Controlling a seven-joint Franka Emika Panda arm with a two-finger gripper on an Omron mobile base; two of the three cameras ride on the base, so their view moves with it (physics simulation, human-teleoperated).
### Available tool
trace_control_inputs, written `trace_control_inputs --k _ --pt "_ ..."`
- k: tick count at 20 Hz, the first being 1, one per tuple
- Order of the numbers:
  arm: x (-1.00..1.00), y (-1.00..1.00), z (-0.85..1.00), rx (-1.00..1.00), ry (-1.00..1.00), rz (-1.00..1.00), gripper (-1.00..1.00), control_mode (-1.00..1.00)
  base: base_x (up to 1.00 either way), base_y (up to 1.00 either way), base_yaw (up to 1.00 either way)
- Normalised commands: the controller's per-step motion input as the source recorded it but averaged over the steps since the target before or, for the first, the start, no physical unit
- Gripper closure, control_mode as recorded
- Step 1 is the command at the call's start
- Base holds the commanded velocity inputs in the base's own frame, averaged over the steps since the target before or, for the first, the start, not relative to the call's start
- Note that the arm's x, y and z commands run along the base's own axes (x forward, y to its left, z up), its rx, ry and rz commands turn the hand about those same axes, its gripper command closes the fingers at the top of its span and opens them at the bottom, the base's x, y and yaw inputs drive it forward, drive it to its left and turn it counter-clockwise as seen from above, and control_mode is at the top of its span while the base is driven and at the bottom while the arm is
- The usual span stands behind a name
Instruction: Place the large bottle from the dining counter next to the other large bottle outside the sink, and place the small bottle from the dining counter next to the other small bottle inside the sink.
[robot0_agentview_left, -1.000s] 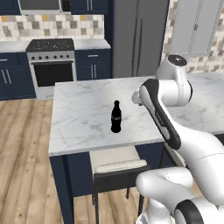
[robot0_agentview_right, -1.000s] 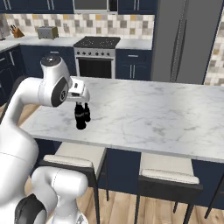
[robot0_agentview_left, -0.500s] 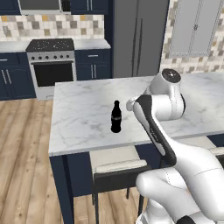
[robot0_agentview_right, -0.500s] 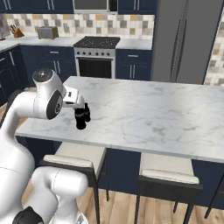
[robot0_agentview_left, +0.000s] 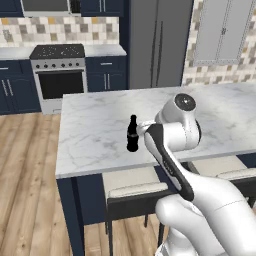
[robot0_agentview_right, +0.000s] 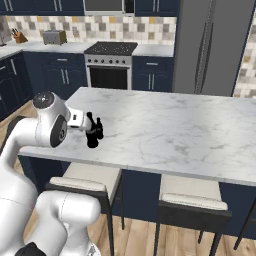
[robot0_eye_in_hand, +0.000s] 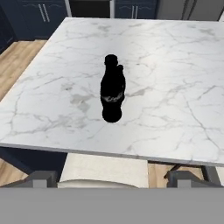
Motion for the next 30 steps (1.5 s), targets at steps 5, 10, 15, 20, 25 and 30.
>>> trace_control_inputs --k 5,10,15,20,25,30 --pt "0.22 0.15 -0.21 0.0 0.0 0.0 -1.0 -1.0 0.0 0.0 0.0" --pt "0.34 0.08 -0.14 0.0 0.0 0.0 -1.0 -1.0 0.0 0.0 0.0" --pt "0.4 0.03 -0.09 0.0 0.0 0.0 -1.0 -1.0 0.0 0.0 0.0" --pt "0.44 0.0 -0.08 0.0 0.0 0.0 -1.0 -1.0 0.0 0.0 0.0" --pt "0.39 0.0 -0.11 0.0 0.0 0.0 -1.0 -1.0 0.0 0.0 0.0" --pt "0.35 0.02 -0.14 0.0 0.0 0.0 -1.0 -1.0 0.0 0.0 0.0"
